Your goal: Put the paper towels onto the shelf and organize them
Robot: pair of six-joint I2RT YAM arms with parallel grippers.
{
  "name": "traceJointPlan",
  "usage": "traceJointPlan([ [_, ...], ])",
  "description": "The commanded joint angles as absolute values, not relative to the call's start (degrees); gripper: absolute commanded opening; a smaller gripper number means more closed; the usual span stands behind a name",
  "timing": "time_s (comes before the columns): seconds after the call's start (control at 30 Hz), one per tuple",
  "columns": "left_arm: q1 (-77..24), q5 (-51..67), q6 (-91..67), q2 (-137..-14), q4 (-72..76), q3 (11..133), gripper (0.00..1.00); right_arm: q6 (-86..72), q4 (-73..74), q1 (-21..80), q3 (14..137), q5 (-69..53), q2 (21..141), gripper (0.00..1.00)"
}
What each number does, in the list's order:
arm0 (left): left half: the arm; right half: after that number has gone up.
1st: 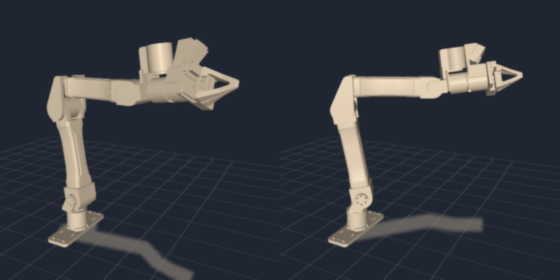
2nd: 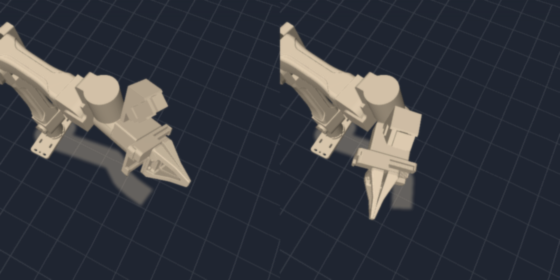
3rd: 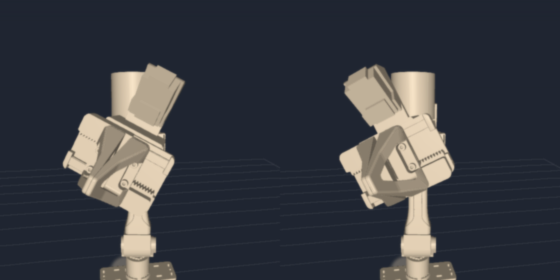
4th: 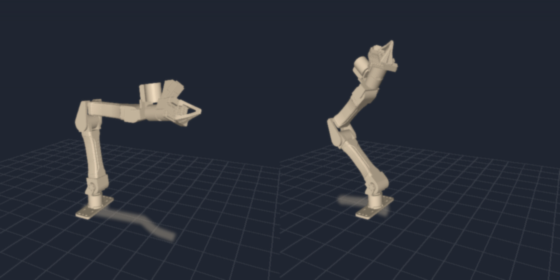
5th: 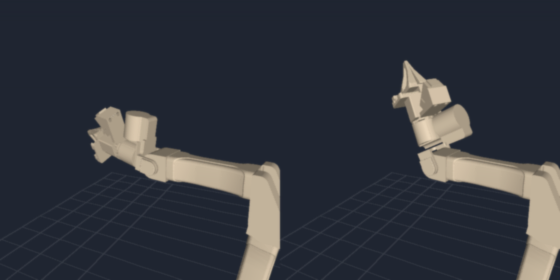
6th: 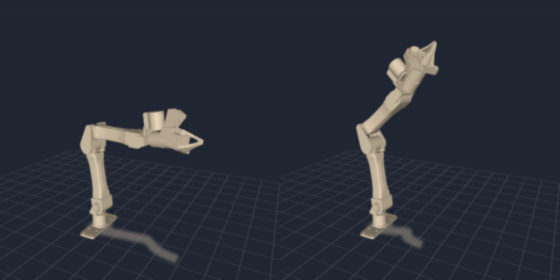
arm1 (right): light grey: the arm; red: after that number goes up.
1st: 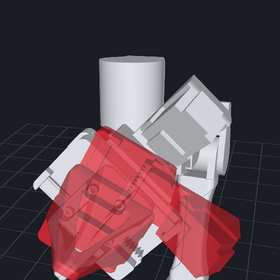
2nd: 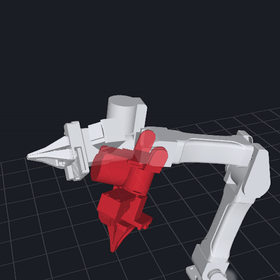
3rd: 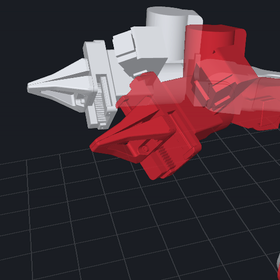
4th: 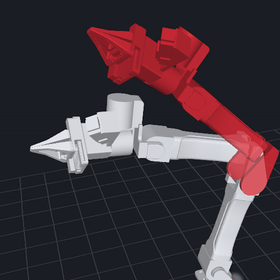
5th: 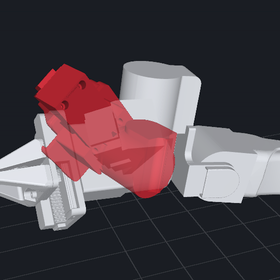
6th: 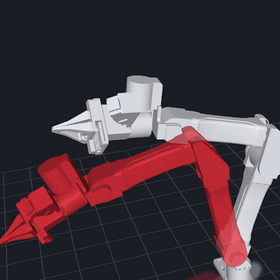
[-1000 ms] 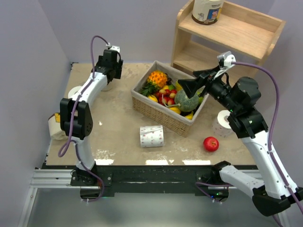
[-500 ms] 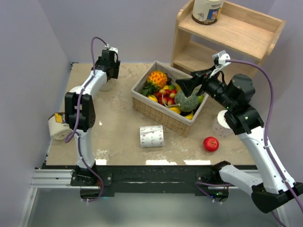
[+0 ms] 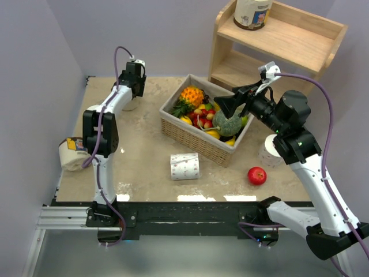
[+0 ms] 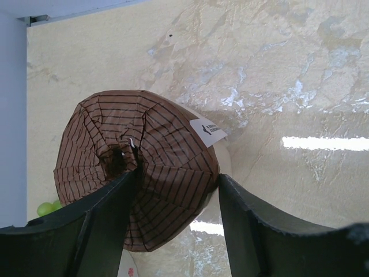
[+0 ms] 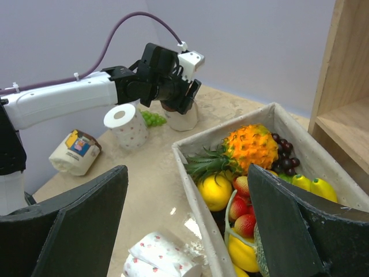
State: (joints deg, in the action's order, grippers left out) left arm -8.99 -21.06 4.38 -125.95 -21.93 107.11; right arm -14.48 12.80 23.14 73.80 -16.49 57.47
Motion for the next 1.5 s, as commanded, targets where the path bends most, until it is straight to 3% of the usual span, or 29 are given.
traceJointPlan([
  [0.0, -8.26, -22.76, 6.15, -127.62, -20.57, 109.86, 0.65, -14.06, 10.99, 23.20, 73.83, -18.19, 57.22, 0.88],
  [0.4, -8.17, -23.47, 7.82, -129.20, -19.60, 111.62, 0.72, -14.06, 10.37, 23.20, 73.21, -18.63, 57.66, 0.88],
  [0.83, -8.09, -23.47, 7.73, -130.00, -20.91, 112.32, 0.68, -13.62, 10.37, 23.20, 72.69, -18.98, 58.36, 0.88],
  [0.97, -8.17, -23.82, 8.17, -126.31, -20.39, 112.24, 0.79, -13.45, 10.46, 23.12, 72.69, -19.07, 58.27, 0.88],
  [1.47, -8.09, -25.67, 10.02, -127.17, -18.11, 113.12, 0.79, -13.27, 10.02, 23.20, 72.95, -19.42, 58.27, 0.88],
])
